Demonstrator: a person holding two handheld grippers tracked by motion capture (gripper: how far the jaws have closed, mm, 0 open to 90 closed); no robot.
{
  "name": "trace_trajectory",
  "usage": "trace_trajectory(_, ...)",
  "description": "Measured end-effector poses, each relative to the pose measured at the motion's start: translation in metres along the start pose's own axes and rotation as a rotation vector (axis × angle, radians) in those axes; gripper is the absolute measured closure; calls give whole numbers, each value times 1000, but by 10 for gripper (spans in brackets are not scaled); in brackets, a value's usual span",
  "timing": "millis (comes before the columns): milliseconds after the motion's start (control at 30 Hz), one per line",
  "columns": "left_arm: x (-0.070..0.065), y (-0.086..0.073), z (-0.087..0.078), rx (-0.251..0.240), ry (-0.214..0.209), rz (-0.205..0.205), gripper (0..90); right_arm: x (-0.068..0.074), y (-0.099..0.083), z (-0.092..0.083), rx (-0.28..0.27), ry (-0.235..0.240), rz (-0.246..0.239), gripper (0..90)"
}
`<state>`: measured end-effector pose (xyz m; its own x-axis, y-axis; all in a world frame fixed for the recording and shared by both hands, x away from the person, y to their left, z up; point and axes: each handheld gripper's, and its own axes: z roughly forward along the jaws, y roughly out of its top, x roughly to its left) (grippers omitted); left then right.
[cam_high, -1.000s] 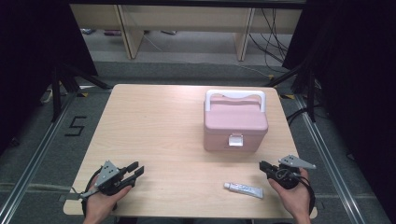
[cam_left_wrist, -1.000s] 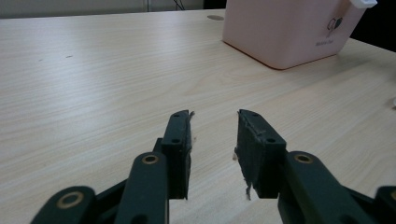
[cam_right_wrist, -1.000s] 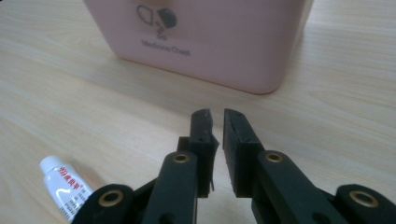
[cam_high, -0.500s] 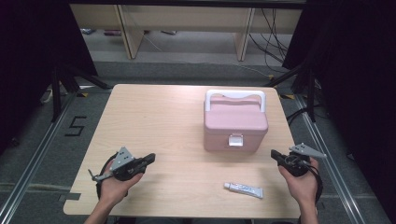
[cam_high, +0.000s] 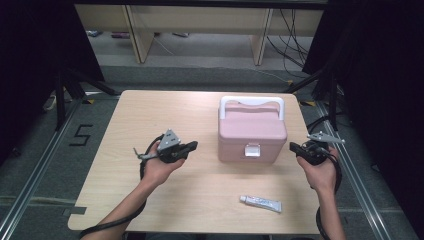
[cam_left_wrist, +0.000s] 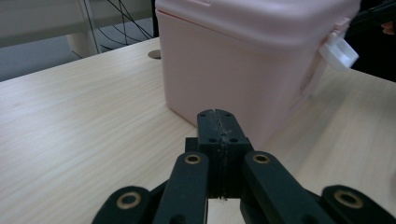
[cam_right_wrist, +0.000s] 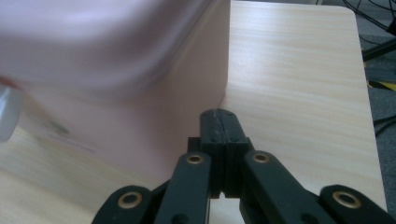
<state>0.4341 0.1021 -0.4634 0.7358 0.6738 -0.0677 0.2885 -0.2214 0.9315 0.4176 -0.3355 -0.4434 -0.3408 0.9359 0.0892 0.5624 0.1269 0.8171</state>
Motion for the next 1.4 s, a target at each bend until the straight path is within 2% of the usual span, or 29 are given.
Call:
trace_trajectory(33, 1, 2, 6, 2, 2, -1, 893, 1, 2, 3, 19, 11, 34, 900)
trace_trajectory(67, 1, 5, 15, 13, 6, -3, 893, -1, 4, 6, 7, 16, 10, 900)
trace_trajectory(133, 3, 9, 30, 32, 7, -4, 893, -2, 8, 13, 30, 9, 1, 900)
trace_trajectory(200, 4, 14, 44, 47, 21, -7, 895, -3, 10, 18, 25, 19, -8, 900)
trace_trajectory(233, 4, 15, 48, 50, 28, -6, 895, -2, 12, 20, 43, 3, -9, 900)
trace_trajectory(267, 4, 17, 52, 58, 31, 0, 895, -2, 13, 22, 33, 1, -8, 900)
trace_trajectory(300, 4, 18, 58, 61, 29, -9, 896, 0, 14, 24, 34, 6, 19, 900)
trace_trajectory(367, 3, 20, 64, 79, 26, -5, 897, -3, 15, 28, 30, -1, -9, 900)
trace_trajectory(433, 0, 22, 68, 75, 19, -3, 898, 1, 16, 32, 29, 3, 14, 900)
trace_trajectory(500, -4, 23, 71, 75, 3, 15, 898, 0, 17, 34, 31, 16, -16, 900)
trace_trajectory(567, -6, 23, 72, 80, 18, 42, 898, 2, 18, 35, 28, 23, -33, 900)
trace_trajectory(633, -7, 21, 71, 77, 12, 33, 897, 5, 17, 34, 42, 10, -10, 900)
trace_trajectory(667, -9, 20, 71, 78, 12, 45, 897, 6, 17, 34, 36, 11, 0, 900)
trace_trajectory(767, -14, 17, 68, 75, 6, 60, 897, 4, 16, 30, 44, -11, -52, 900)
trace_trajectory(800, -16, 17, 66, 81, 16, 66, 898, 7, 15, 30, 44, 5, -15, 900)
trace_trajectory(833, -19, 16, 65, 78, 10, 82, 898, 7, 14, 27, 54, 13, -14, 900)
trace_trajectory(867, -20, 15, 64, 81, 12, 87, 898, 6, 11, 26, 35, 10, -33, 900)
trace_trajectory(900, -22, 15, 63, 79, 12, 94, 898, 9, 10, 22, 54, 13, 5, 900)
trace_trajectory(967, -26, 14, 61, 81, 10, 101, 898, 7, 7, 19, 41, 15, -43, 900)
trace_trajectory(1033, -33, 13, 57, 89, 10, 121, 898, 9, 5, 14, 49, 5, -50, 900)
trace_trajectory(1067, -35, 12, 55, 89, 6, 123, 898, 9, 2, 12, 43, 2, -74, 900)
trace_trajectory(1100, -38, 11, 53, 82, 2, 121, 898, 11, 1, 9, 51, 3, -56, 900)
trace_trajectory(1133, -40, 9, 51, 81, 3, 121, 898, 12, -1, 5, 55, -7, -64, 900)
trace_trajectory(1200, -43, 7, 46, 76, -3, 123, 898, 13, -5, 1, 52, 21, -63, 900)
trace_trajectory(1233, -44, 6, 44, 79, -4, 119, 898, 17, -8, -3, 60, 15, -41, 900)
trace_trajectory(1267, -45, 5, 42, 77, -9, 123, 897, 17, -10, -4, 42, 10, -69, 900)
trace_trajectory(1333, -46, 2, 37, 72, -36, 122, 896, 20, -13, -9, 66, 12, -41, 900)
trace_trajectory(1367, -46, 1, 35, 75, -28, 118, 883, 18, -13, -12, 55, 6, -75, 884)
trace_trajectory(1400, -43, 0, 28, 66, 1, 113, 852, 18, -15, -13, 46, 7, -58, 839)
